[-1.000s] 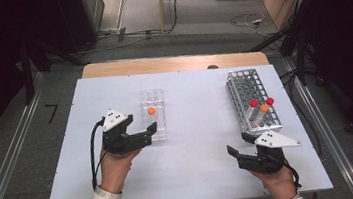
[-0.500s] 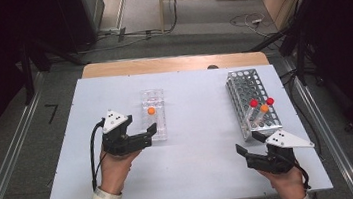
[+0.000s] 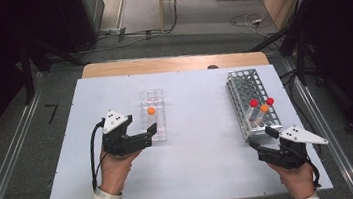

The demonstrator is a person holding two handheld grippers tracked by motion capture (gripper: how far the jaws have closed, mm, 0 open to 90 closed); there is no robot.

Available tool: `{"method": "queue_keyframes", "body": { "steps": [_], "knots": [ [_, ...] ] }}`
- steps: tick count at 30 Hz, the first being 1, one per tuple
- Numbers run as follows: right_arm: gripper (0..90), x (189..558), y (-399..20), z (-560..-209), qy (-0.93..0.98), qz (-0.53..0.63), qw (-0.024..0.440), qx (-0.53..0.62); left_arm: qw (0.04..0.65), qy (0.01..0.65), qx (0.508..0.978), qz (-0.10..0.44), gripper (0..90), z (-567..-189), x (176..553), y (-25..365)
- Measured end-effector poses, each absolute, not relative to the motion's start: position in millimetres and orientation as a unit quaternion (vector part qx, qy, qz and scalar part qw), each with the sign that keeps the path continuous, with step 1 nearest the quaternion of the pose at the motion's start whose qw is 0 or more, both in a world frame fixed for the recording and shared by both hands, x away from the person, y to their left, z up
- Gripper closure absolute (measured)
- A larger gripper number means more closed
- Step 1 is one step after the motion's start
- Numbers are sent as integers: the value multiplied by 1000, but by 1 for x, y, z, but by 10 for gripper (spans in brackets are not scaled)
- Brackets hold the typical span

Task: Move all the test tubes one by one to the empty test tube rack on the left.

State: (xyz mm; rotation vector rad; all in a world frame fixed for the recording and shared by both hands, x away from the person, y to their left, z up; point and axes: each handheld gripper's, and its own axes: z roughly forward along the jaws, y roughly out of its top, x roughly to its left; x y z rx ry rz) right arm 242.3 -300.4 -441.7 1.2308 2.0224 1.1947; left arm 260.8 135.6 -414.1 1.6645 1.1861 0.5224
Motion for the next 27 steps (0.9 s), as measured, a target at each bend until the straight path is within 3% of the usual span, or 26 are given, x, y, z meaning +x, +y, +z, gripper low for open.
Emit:
{"method": "queue_keyframes", "body": {
  "steps": [15, 27],
  "knots": [
    [321, 272, -314, -445, 716, 426, 273, 481, 493, 489, 686, 216, 135, -415, 261, 134],
    [547, 295, -313, -451, 701, 419, 285, 502, 492, 487, 689, 215, 139, -417, 261, 131]
  ]
}}
